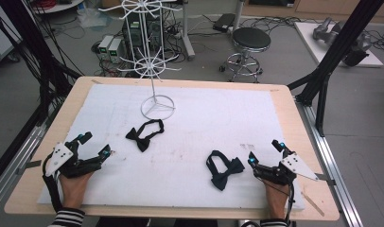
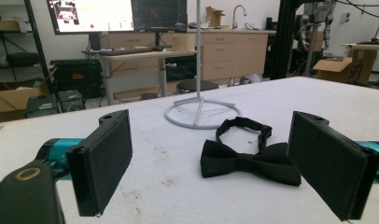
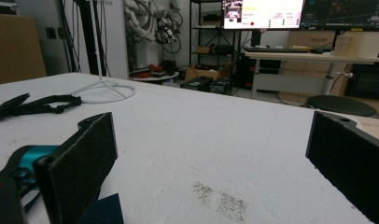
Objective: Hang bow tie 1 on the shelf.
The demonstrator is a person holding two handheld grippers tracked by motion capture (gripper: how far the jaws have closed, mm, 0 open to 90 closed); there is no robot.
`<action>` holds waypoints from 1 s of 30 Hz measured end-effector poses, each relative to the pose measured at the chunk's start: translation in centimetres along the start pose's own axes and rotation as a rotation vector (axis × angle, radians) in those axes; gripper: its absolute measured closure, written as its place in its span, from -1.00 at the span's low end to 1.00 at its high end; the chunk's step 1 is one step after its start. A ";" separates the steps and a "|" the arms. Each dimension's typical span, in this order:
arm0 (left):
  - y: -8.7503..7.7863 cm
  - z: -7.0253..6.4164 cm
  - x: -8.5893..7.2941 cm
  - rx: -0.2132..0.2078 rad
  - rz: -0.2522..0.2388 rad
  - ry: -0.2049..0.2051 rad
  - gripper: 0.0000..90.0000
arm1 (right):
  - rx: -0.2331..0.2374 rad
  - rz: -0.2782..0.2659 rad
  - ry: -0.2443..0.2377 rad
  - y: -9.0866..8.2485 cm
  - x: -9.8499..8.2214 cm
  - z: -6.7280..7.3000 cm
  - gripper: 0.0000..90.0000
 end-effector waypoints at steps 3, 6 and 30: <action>0.0 0.0 0.0 0.003 0.000 0.002 -0.68 | 0.002 0.000 0.002 0.0 0.0 0.0 -0.97; 0.0 0.0 0.0 0.003 -0.002 0.005 -0.68 | 0.001 0.000 0.006 0.0 0.0 0.0 -0.97; -0.1 0.1 0.1 0.008 -0.014 0.004 -0.67 | 0.004 0.023 0.021 0.1 0.1 -0.1 -0.97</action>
Point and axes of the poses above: each handheld gripper's, and its own axes: y roughly forward along the jaws, x roughly out of its top, z roughly to its left, the point moved 9 cm from there along y, roughly forward along the jaws, and after that the axes turned 2 degrees about y, right-handed, at the moved point
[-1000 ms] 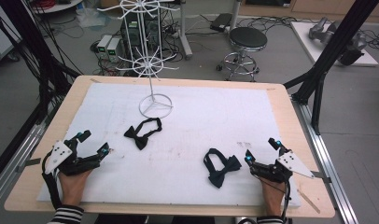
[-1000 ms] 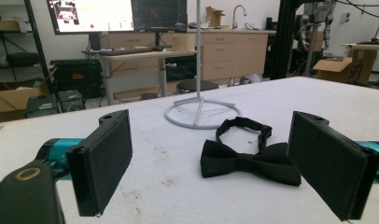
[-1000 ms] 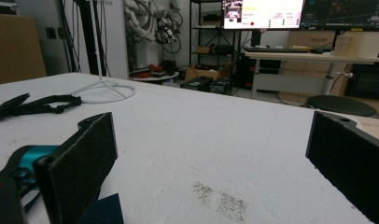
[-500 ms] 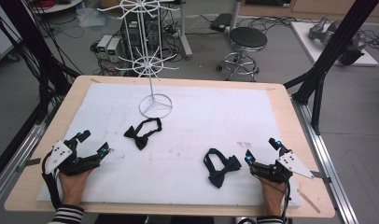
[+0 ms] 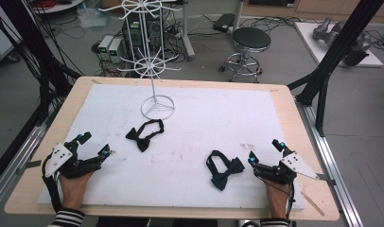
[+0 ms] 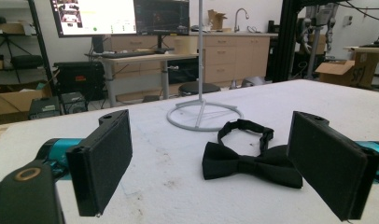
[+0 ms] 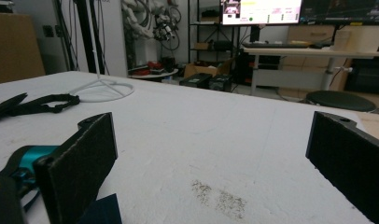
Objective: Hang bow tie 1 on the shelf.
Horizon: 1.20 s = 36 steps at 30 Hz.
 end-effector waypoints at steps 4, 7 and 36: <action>0.0 0.0 0.0 -0.001 0.000 0.000 -0.67 | 0.040 0.010 0.002 -0.3 0.8 0.4 -0.97; 0.0 0.0 0.0 0.000 0.002 -0.002 -0.67 | 0.073 0.028 -0.013 -0.4 1.3 0.8 -0.97; 0.1 0.0 -0.1 -0.001 0.009 0.000 -0.67 | 0.374 0.373 -0.155 1.2 3.7 2.9 -0.97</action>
Point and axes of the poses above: each handheld gripper's, and its own axes: y roughly forward along the jaws, x roughly out of its top, z roughly to its left, the point moved 9 cm from there along y, roughly forward along the jaws, and after that the axes turned 2 degrees about y, right-handed, at the moved point
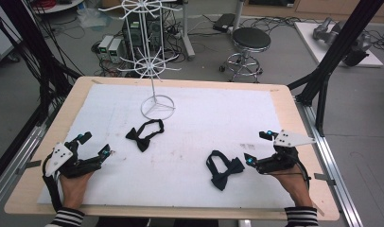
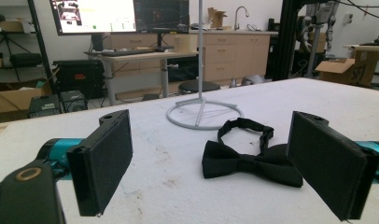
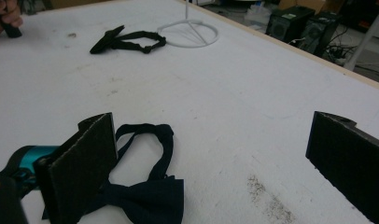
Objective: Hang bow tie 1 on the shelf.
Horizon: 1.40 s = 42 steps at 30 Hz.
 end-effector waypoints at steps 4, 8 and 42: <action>0.0 0.0 0.0 0.000 0.001 0.001 -0.67 | 0.043 0.056 -0.039 0.4 0.1 0.3 -0.97; 0.0 0.0 0.0 -0.001 0.002 0.003 -0.67 | 0.098 0.088 -0.054 0.6 0.1 0.5 -0.97; 0.1 -0.2 0.0 0.001 0.006 0.020 -0.67 | 0.374 0.474 -0.199 4.4 -3.5 1.6 -0.66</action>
Point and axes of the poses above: each handheld gripper's, and its own axes: y roughly forward along the jaws, x roughly out of its top, z roughly to its left, the point moved 9 cm from there along y, roughly forward along the jaws, and after that the axes turned 2 degrees about y, right-handed, at the moved point
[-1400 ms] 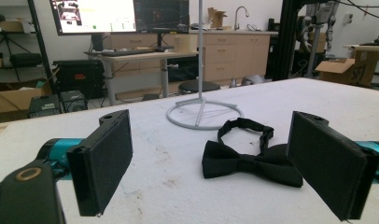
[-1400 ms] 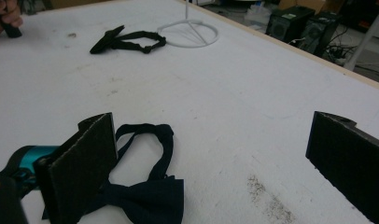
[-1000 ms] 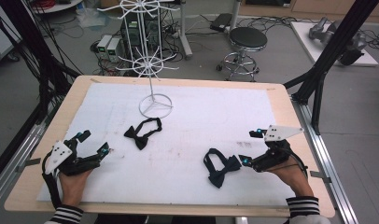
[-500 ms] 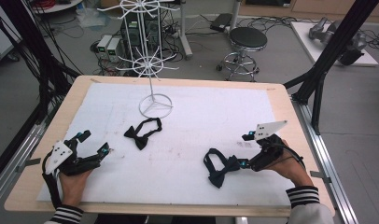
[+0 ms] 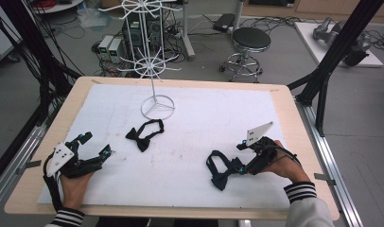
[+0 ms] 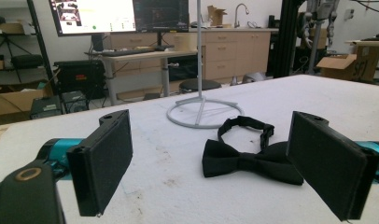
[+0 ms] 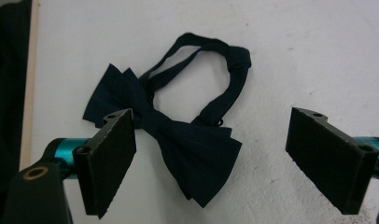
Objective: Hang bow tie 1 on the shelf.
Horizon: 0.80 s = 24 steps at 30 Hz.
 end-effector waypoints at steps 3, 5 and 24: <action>0.0 0.0 0.0 0.000 0.001 0.002 -0.67 | 0.005 0.023 -0.008 0.3 -0.2 0.0 -0.64; 0.0 0.0 0.0 0.000 0.001 0.002 -0.67 | 0.017 0.034 -0.016 0.6 -0.3 0.1 -0.61; 0.0 0.0 0.0 0.001 0.006 0.008 -0.67 | 0.048 0.159 -0.067 2.2 -1.2 0.5 -0.39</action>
Point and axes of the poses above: each handheld gripper's, and its own axes: y roughly forward along the jaws, x roughly out of its top, z roughly to its left, the point moved 9 cm from there along y, roughly forward along the jaws, and after that the axes turned 2 degrees about y, right-handed, at the moved point
